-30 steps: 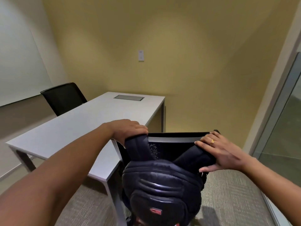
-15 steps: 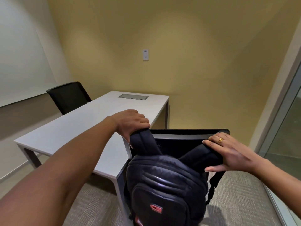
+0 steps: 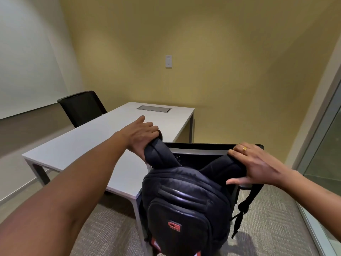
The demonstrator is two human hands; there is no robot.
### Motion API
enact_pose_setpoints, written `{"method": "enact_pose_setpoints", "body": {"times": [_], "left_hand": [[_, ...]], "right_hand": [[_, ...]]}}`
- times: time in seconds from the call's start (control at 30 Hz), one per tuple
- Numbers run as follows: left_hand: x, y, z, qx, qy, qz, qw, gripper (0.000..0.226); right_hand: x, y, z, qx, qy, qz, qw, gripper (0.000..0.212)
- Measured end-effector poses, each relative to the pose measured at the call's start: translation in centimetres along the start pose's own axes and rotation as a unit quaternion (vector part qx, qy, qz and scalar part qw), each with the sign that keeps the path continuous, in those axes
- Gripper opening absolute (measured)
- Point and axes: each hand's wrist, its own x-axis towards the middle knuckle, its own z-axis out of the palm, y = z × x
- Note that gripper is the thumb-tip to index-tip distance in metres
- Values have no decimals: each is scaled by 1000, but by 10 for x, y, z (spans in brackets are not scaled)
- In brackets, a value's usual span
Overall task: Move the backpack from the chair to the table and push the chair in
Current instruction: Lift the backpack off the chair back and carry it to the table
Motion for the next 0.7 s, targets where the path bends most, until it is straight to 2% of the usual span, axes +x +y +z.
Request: {"method": "enact_pose_setpoints", "body": {"times": [0.17, 0.23, 0.47, 0.7], "left_hand": [[-19, -5, 13, -28, -114, -70, 991, 90], [-28, -3, 19, -57, -127, -74, 987, 89], [-35, 17, 24, -98, -114, -101, 983, 90], [-50, 41, 27, -200, -51, -177, 962, 108]], "right_hand": [[18, -3, 1, -12, -5, -17, 1000, 83], [24, -5, 5, -19, -16, -27, 999, 82], [32, 0, -5, -21, -39, -51, 998, 78], [45, 11, -32, -48, -45, -90, 994, 72]]}}
